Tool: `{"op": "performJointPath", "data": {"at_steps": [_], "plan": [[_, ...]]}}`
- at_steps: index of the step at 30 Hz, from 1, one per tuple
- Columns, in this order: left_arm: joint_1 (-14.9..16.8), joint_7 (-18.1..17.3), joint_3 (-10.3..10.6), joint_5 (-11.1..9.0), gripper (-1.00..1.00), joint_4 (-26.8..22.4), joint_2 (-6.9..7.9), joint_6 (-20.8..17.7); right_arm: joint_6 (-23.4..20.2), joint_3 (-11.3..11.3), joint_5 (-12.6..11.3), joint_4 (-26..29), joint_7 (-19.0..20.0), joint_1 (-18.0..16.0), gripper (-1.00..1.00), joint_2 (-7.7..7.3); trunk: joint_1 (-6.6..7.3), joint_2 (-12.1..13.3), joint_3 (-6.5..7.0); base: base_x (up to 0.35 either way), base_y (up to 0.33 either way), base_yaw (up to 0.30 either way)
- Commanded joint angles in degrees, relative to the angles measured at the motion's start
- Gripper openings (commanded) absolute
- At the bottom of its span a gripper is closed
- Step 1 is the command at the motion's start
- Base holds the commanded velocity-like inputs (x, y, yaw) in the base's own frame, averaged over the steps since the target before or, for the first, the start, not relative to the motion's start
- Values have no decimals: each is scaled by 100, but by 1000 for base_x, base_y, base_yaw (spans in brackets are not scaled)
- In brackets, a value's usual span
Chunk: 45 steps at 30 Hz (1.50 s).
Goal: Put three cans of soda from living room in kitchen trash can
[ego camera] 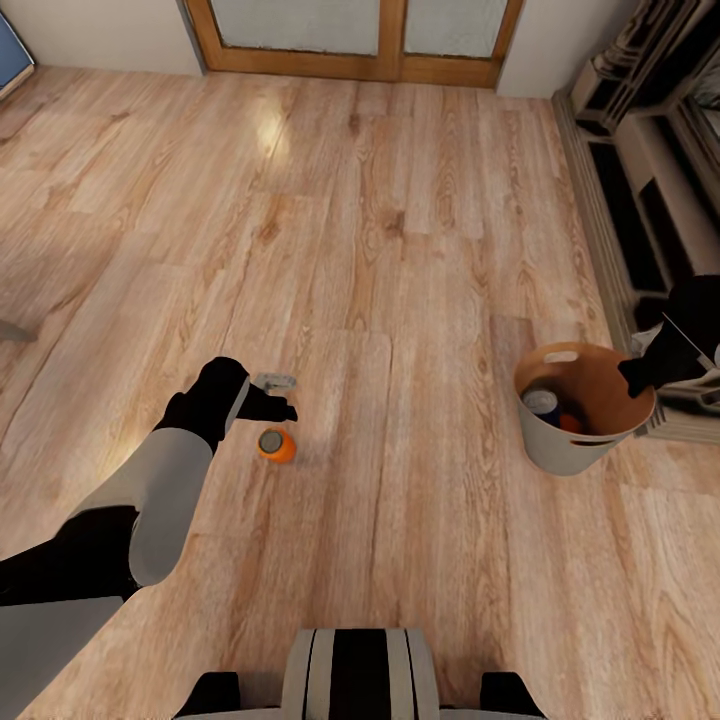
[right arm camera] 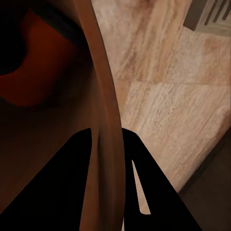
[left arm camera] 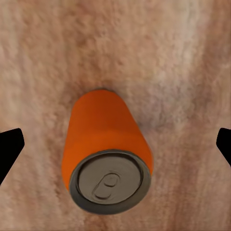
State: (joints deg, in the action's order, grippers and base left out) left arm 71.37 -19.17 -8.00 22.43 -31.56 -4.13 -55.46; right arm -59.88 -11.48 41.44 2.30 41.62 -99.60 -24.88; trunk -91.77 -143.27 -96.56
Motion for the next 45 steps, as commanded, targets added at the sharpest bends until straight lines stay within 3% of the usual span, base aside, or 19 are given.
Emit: {"op": "performJointPath", "data": {"at_steps": [1,18,23,34,40,45], "plan": [[0,0,0,-2,100,-3,0,0,-12,-4,-21,-2,4,-5,-100,-1,2,-1,-8,0,0,0],[0,-8,0,-2,100,-16,3,7,-12,-11,-22,-2,4,3,-100,-18,2,-1,-30,-64,0,0],[0,-8,0,-2,100,-16,0,5,-12,-12,-22,-2,4,9,-100,-17,-11,-8,-154,-4,0,0],[0,-8,0,-2,100,-16,0,8,-12,-13,-14,-2,4,11,-100,-24,-11,-8,-187,0,0,0],[0,-8,0,-2,100,-6,-5,2,-12,-13,-13,-2,4,11,-100,-25,-26,-16,-321,0,0,0],[0,-13,0,-8,100,-4,-8,3,-12,-13,-13,-2,4,12,-100,-32,-26,-16,-321,0,0,0]]}}
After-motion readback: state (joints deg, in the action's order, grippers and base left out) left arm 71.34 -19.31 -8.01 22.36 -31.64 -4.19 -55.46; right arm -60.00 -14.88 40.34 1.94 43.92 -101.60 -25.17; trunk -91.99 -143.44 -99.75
